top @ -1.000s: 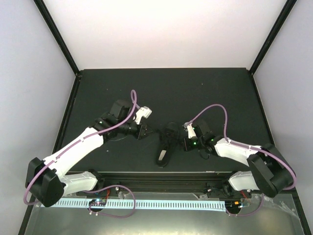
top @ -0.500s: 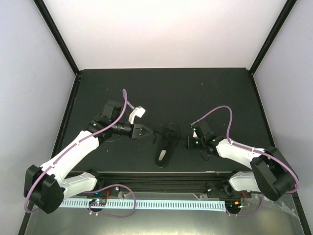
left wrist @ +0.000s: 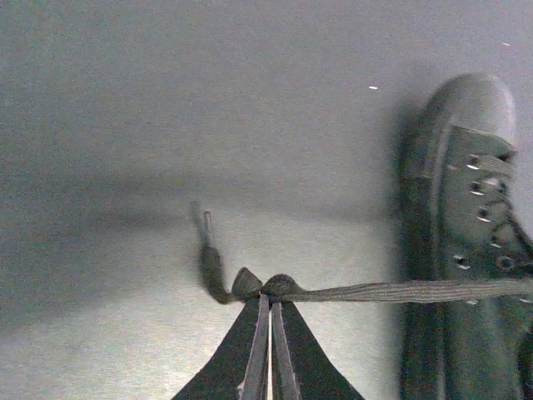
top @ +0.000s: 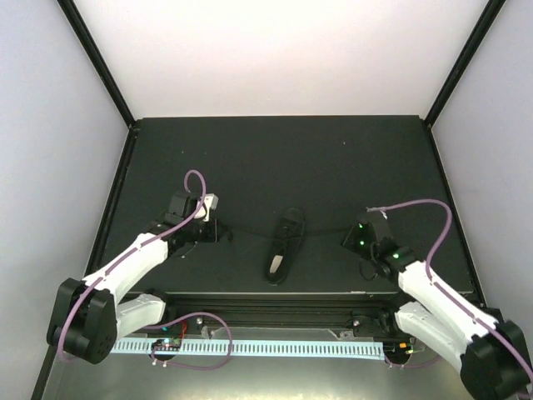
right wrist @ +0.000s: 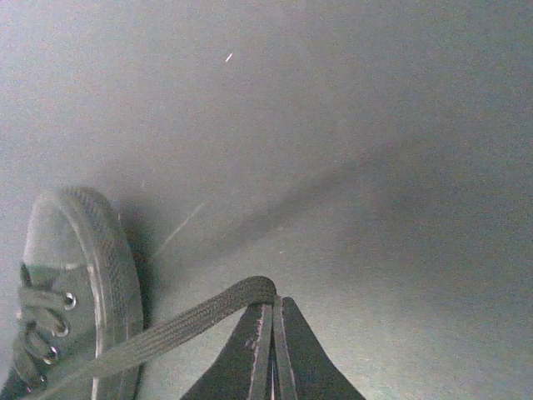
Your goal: Tie the shoes
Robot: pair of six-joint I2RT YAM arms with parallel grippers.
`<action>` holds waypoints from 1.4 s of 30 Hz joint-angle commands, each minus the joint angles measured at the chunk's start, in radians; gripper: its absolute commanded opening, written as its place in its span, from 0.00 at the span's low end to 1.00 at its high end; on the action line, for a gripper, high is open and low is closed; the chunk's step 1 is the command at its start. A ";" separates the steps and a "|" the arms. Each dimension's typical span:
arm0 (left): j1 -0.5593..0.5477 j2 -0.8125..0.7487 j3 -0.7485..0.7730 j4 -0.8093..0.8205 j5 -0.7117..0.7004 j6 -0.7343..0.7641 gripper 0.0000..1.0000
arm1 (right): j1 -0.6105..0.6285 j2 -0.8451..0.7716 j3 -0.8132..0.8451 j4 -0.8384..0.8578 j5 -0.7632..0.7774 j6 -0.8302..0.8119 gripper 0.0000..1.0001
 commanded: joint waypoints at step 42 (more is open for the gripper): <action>-0.334 0.554 0.291 0.160 -0.200 0.452 0.68 | -0.165 -0.310 -0.101 -0.051 -0.021 0.164 0.02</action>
